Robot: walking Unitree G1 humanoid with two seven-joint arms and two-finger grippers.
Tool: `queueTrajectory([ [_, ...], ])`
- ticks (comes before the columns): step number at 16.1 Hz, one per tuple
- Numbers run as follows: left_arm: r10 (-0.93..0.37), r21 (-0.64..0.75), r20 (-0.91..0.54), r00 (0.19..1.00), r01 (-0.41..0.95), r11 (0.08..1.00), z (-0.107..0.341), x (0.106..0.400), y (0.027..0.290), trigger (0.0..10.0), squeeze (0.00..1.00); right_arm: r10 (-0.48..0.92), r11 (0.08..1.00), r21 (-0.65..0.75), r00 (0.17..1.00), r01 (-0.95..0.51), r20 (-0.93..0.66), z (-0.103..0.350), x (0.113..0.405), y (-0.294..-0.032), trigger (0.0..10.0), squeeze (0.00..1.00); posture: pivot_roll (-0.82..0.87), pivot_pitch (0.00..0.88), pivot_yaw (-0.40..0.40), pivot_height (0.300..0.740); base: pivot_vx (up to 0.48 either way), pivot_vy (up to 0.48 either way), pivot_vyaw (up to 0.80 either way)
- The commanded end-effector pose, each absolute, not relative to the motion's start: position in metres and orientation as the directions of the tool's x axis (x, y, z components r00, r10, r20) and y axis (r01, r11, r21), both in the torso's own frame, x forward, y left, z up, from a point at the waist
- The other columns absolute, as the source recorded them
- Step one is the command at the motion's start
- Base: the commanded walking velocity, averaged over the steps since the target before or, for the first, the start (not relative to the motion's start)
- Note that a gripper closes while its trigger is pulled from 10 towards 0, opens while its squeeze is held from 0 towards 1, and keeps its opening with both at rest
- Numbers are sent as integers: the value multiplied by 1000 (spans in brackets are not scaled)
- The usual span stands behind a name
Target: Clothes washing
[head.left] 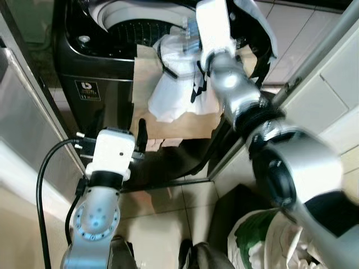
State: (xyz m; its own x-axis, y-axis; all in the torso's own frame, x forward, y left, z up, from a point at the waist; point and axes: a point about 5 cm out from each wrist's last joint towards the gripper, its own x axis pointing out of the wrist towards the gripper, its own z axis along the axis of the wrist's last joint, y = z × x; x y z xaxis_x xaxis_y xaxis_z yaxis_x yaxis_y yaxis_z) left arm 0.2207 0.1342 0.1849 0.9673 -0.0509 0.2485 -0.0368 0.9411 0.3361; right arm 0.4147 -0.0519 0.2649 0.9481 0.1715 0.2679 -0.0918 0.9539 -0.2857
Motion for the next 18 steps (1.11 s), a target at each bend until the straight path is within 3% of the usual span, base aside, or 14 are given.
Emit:
queueTrajectory([
  [1,-67,328,244,968,-18,944,182,221,131,10000,0,141,969,-245,910,-45,390,278,412,-56,10000,843,210,122,-162,740,0,0,0],
  [3,-72,329,244,967,-13,944,182,223,132,10000,0,192,967,-248,824,-65,533,272,397,-47,10000,796,199,111,-153,740,0,0,0],
  [4,-80,332,244,966,-5,943,181,224,132,10000,0,241,961,-248,812,-122,532,254,390,-44,10000,0,195,107,-151,740,0,0,0],
  [5,-84,334,247,965,-4,943,182,226,133,10000,0,266,961,-197,852,-196,450,211,378,-47,10000,0,189,100,-146,740,0,0,0],
  [6,-83,334,248,965,-4,943,182,227,134,10000,0,268,960,-191,860,-203,435,200,374,-49,10000,0,177,98,-139,740,0,0,0],
  [10,-125,331,248,961,37,943,181,234,130,10000,0,175,977,-158,963,-144,207,125,358,-81,10000,0,129,86,-97,740,0,0,0],
  [13,-171,336,244,955,82,938,181,234,125,10000,0,175,961,-223,984,-162,41,105,360,-81,10000,0,135,92,-64,740,0,0,0],
  [18,-161,347,228,960,74,935,182,225,130,10000,0,168,958,-213,978,-191,-122,115,375,-65,10000,0,203,141,-74,740,0,0,0],
])
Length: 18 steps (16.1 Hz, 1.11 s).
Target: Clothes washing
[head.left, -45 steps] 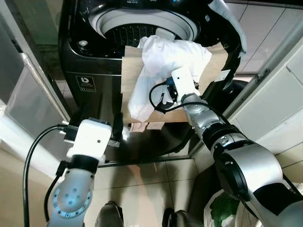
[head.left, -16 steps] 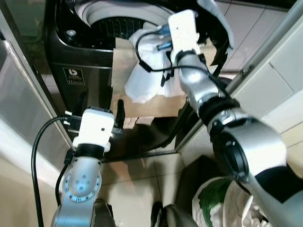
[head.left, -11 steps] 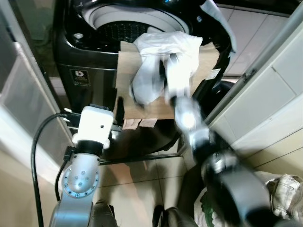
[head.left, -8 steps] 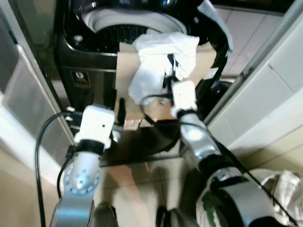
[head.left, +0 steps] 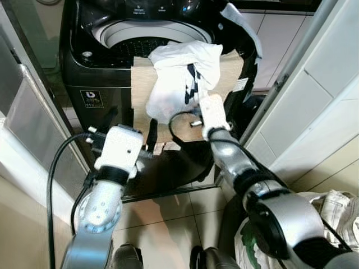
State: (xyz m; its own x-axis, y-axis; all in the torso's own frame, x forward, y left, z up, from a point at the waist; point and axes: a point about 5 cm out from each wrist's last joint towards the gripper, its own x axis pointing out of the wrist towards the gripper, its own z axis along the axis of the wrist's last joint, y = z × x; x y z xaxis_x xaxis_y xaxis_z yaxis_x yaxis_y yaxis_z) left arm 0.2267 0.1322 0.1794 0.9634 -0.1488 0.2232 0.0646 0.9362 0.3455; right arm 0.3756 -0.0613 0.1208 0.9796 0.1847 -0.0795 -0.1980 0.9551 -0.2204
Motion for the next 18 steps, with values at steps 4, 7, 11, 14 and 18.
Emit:
queueTrajectory([
  [4,-138,353,206,969,58,934,180,211,134,10000,0,171,949,-234,969,-211,-179,115,377,-63,10000,0,246,179,-92,740,0,0,0],
  [7,-110,356,187,976,37,934,180,202,139,10000,0,139,955,-227,964,-190,-225,117,381,-67,10000,0,269,192,-101,740,0,0,0],
  [11,-110,360,175,978,40,932,180,195,137,10000,0,92,943,-285,957,-172,-276,119,384,-72,10000,0,284,207,-108,740,0,0,0],
  [14,-106,349,162,981,43,936,178,191,134,10000,0,63,940,-311,966,-143,-252,138,394,-75,10000,0,274,215,-119,740,0,0,0],
  [18,-114,342,154,981,56,938,177,190,130,10000,0,100,938,-308,977,-156,-190,168,404,-67,10000,0,275,214,-122,740,0,0,0],
])
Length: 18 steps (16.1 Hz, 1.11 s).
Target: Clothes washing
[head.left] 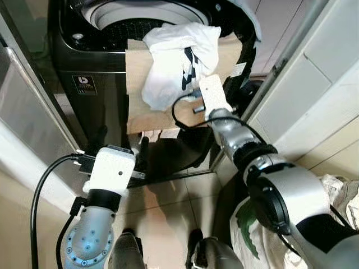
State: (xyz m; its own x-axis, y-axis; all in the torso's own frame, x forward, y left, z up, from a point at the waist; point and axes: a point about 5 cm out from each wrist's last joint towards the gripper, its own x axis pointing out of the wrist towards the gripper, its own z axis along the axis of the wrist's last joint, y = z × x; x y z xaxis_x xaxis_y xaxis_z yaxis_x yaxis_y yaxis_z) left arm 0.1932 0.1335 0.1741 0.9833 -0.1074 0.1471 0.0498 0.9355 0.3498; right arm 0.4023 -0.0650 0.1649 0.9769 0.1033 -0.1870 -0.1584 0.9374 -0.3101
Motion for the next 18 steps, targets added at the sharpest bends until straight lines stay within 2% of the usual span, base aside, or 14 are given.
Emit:
queueTrajectory([
  [1,-115,342,152,982,57,938,177,190,130,10000,0,104,936,-317,981,-152,-164,175,406,-65,10000,0,275,214,-121,740,0,0,0],
  [2,-117,343,148,982,60,937,177,191,130,10000,0,116,934,-332,991,-131,-65,206,412,-58,10000,0,278,215,-123,740,0,0,0],
  [4,-116,343,147,982,60,937,176,191,130,10000,0,130,928,-353,992,-121,0,225,415,-54,10000,0,279,212,-125,740,0,0,0],
  [5,-111,342,149,983,54,938,176,193,130,10000,0,136,932,-348,987,-99,85,248,418,-53,10000,0,272,204,-125,740,0,0,0],
  [9,-120,348,174,977,53,936,177,206,127,10000,0,165,953,-293,944,-77,287,296,417,-45,10000,0,224,184,-128,740,0,0,0],
  [12,-117,347,192,974,44,937,176,218,125,10000,0,153,962,-269,910,-48,386,298,414,-51,10000,0,184,143,-144,740,0,0,0],
  [13,-111,346,208,972,33,938,176,224,126,10000,0,122,976,-217,878,-22,462,296,411,-60,10000,0,165,115,-147,740,0,0,0],
  [14,-98,345,217,971,18,938,176,230,129,10000,0,114,985,-167,861,-34,495,284,407,-67,10000,0,144,91,-147,740,0,0,0],
  [15,-74,341,223,972,-7,940,175,237,137,10000,0,120,986,-160,826,-36,551,253,393,-82,10000,0,114,63,-139,740,0,0,0],
  [18,-53,351,236,970,-34,936,177,245,147,10000,0,56,987,-154,821,39,567,214,359,-116,10000,0,78,25,-119,740,0,0,0],
])
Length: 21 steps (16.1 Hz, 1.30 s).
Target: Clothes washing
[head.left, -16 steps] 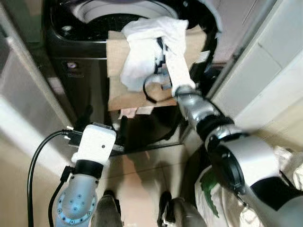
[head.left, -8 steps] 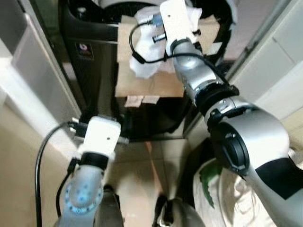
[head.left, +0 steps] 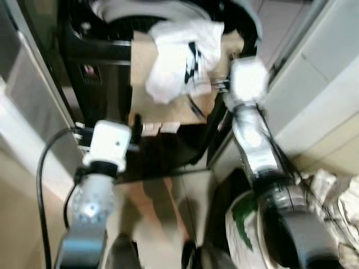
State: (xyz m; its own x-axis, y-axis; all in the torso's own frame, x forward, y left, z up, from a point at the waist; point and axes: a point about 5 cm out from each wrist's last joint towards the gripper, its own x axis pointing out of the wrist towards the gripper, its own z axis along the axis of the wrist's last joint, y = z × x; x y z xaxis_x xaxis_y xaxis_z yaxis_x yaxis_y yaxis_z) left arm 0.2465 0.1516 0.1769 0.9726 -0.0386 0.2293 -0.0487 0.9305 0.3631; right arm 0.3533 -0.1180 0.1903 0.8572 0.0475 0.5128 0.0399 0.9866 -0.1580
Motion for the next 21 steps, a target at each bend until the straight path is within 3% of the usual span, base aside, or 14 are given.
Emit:
queueTrajectory([
  [1,-62,364,250,966,-35,931,179,249,148,10000,0,51,980,-187,824,67,564,196,339,-129,10000,0,67,18,-111,740,0,0,0],
  [4,-84,422,283,955,-45,905,187,262,147,10000,0,74,970,-242,892,40,445,148,318,-143,10000,0,37,0,-69,740,0,0,0],
  [7,-78,423,270,960,-46,905,181,270,141,10000,0,70,993,-105,973,-48,218,104,306,-146,10000,0,24,0,-46,740,0,0,267],
  [10,-84,413,278,957,-40,910,182,274,137,10000,0,120,986,-143,961,-86,248,113,313,-136,10000,0,23,0,-46,740,0,-167,756],
  [17,-69,353,269,961,-32,935,177,280,137,10000,0,187,979,-135,948,-156,259,129,330,-124,10000,0,35,0,-66,740,0,0,0],
  [21,-60,307,307,950,-39,951,182,284,135,10000,0,214,973,-151,931,-175,294,138,335,-119,10000,0,30,0,-63,740,480,0,0],
])
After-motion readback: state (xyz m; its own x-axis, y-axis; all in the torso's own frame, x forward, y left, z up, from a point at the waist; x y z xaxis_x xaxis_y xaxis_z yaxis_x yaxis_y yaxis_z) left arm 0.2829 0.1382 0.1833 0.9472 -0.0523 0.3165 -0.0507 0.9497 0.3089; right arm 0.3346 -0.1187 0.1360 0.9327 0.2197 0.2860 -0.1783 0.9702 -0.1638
